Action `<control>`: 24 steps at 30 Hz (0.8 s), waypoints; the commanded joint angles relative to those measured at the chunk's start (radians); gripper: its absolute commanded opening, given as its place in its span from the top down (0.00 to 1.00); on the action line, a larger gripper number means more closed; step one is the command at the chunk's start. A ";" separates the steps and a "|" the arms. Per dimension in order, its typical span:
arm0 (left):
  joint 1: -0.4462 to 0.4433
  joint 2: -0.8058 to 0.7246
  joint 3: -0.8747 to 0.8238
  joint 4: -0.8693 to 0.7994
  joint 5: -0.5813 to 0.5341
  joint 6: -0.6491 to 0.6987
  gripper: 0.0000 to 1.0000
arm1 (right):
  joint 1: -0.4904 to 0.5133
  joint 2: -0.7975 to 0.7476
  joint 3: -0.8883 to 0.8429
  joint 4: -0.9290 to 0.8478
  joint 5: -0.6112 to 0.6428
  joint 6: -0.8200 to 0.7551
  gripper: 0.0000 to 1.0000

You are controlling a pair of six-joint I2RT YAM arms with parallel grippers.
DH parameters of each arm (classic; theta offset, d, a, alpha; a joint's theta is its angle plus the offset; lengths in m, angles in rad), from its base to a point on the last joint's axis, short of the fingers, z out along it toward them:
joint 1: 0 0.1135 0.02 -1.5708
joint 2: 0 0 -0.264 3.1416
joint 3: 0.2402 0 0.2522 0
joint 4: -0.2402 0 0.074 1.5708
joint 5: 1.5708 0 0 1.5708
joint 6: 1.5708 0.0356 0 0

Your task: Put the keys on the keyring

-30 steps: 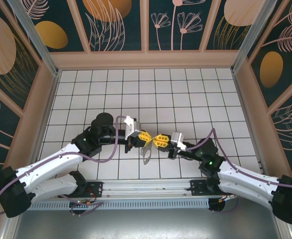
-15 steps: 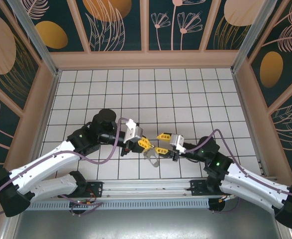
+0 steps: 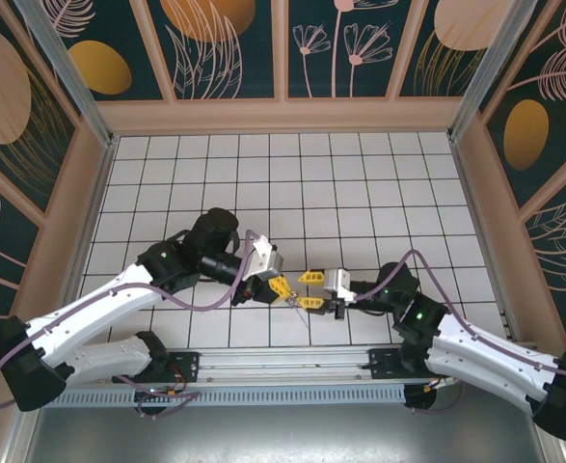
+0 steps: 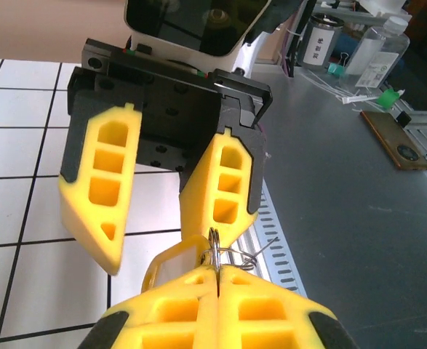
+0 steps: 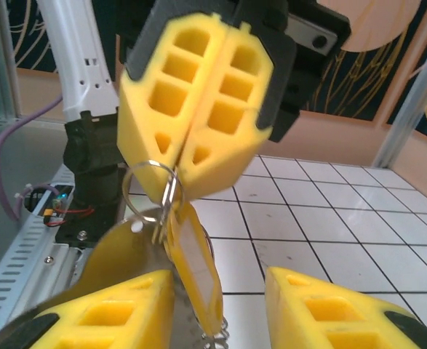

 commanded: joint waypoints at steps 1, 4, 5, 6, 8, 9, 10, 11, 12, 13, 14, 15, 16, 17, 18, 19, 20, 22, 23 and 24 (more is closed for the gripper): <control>-0.006 0.003 0.026 -0.001 0.040 0.022 1.00 | -0.001 0.034 0.025 0.062 -0.045 -0.010 0.67; -0.005 0.008 0.020 0.014 0.045 0.013 1.00 | -0.001 0.052 0.022 0.100 -0.056 -0.005 0.74; -0.005 0.008 0.019 0.018 0.047 0.010 1.00 | 0.000 0.055 0.022 0.109 -0.057 -0.003 0.80; -0.006 0.008 0.017 0.022 0.046 0.007 1.00 | 0.000 0.056 0.022 0.115 -0.046 -0.002 0.89; -0.006 0.006 0.014 0.023 0.044 0.005 1.00 | 0.000 0.042 0.015 0.130 -0.007 0.003 1.00; -0.005 0.005 0.010 0.025 0.042 0.004 1.00 | 0.000 0.028 0.005 0.142 0.007 0.005 1.00; -0.005 0.000 0.008 0.027 0.039 0.001 1.00 | 0.000 0.010 -0.005 0.160 0.016 0.011 1.00; -0.006 -0.002 0.007 0.030 0.037 0.000 1.00 | -0.001 -0.006 -0.014 0.175 0.020 0.017 1.00; -0.006 -0.007 0.003 0.033 0.035 -0.002 1.00 | 0.000 -0.024 -0.023 0.188 0.031 0.028 1.00; -0.006 -0.012 0.001 0.039 0.034 -0.006 1.00 | -0.003 -0.041 -0.031 0.194 0.047 0.038 1.00; -0.005 -0.017 -0.001 0.045 0.033 -0.010 1.00 | -0.005 -0.055 -0.034 0.192 0.063 0.044 1.00; -0.006 -0.022 -0.005 0.051 0.031 -0.013 1.00 | -0.010 -0.066 -0.035 0.183 0.086 0.053 1.00; -0.006 -0.030 -0.007 0.059 0.030 -0.016 1.00 | -0.017 -0.076 -0.033 0.168 0.113 0.062 1.00; -0.005 -0.036 -0.010 0.065 0.029 -0.019 1.00 | -0.027 -0.082 -0.031 0.157 0.127 0.070 1.00; -0.006 -0.042 -0.011 0.071 0.027 -0.022 1.00 | -0.039 -0.090 -0.030 0.147 0.134 0.080 1.00; -0.005 -0.049 -0.013 0.073 0.025 -0.024 1.00 | -0.050 -0.097 -0.031 0.143 0.132 0.095 1.00; -0.006 -0.055 -0.015 0.075 0.021 -0.025 1.00 | -0.061 -0.106 -0.033 0.141 0.127 0.106 1.00; -0.006 -0.064 -0.019 0.077 0.009 -0.028 1.00 | -0.080 -0.121 -0.038 0.146 0.117 0.127 1.00; -0.006 -0.068 -0.024 0.082 0.007 -0.033 1.00 | -0.085 -0.123 -0.038 0.144 0.119 0.133 1.00; -0.006 -0.073 -0.028 0.089 0.005 -0.037 1.00 | -0.090 -0.125 -0.037 0.138 0.127 0.135 1.00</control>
